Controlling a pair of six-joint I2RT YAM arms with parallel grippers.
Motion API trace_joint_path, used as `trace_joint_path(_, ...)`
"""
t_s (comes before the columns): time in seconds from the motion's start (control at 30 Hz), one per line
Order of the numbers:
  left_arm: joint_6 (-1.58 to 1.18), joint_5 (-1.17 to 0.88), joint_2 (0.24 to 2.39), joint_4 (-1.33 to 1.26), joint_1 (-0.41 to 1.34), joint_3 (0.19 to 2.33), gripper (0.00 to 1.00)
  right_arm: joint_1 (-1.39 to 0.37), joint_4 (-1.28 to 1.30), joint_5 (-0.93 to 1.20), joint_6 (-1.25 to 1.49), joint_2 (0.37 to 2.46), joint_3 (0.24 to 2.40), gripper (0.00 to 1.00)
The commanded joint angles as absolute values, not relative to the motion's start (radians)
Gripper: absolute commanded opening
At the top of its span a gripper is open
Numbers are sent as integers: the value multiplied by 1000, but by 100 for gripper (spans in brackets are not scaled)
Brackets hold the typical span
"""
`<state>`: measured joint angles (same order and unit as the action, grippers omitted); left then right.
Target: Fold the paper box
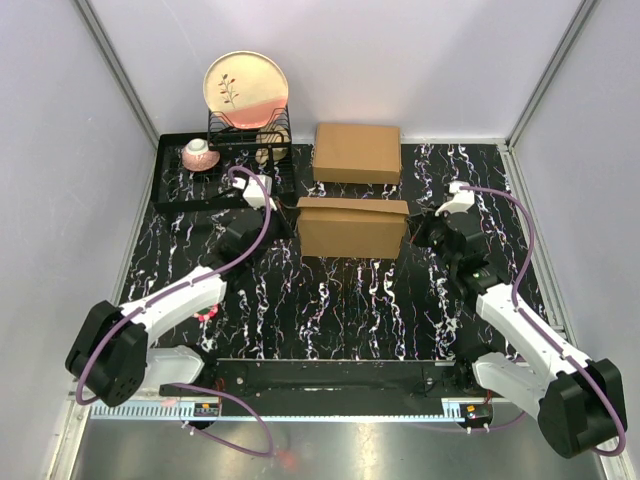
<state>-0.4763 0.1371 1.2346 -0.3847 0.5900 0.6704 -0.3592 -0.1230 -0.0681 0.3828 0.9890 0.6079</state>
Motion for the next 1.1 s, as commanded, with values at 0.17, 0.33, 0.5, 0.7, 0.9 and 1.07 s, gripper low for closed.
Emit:
trace_joint_path(0.17, -535, 130, 1330, -310, 624, 589, 0, -360, 44, -84, 388, 991, 548, 0)
trace_joint_path(0.33, -512, 149, 1345, -298, 637, 598, 0, -360, 66, -95, 393, 970, 552, 0)
trace_joint_path(0.5, -491, 172, 1333, -268, 638, 615, 0, -360, 133, -121, 397, 919, 592, 19)
trace_joint_path(0.7, -486, 179, 1315, -255, 638, 621, 0, -360, 228, -167, 379, 870, 687, 38)
trace_joint_path(0.9, -491, 178, 1307, -249, 638, 624, 0, -359, 249, -193, 377, 770, 755, 41)
trace_joint_path(1.07, -489, 178, 1302, -241, 638, 632, 0, -359, 88, -153, 403, 777, 770, 33)
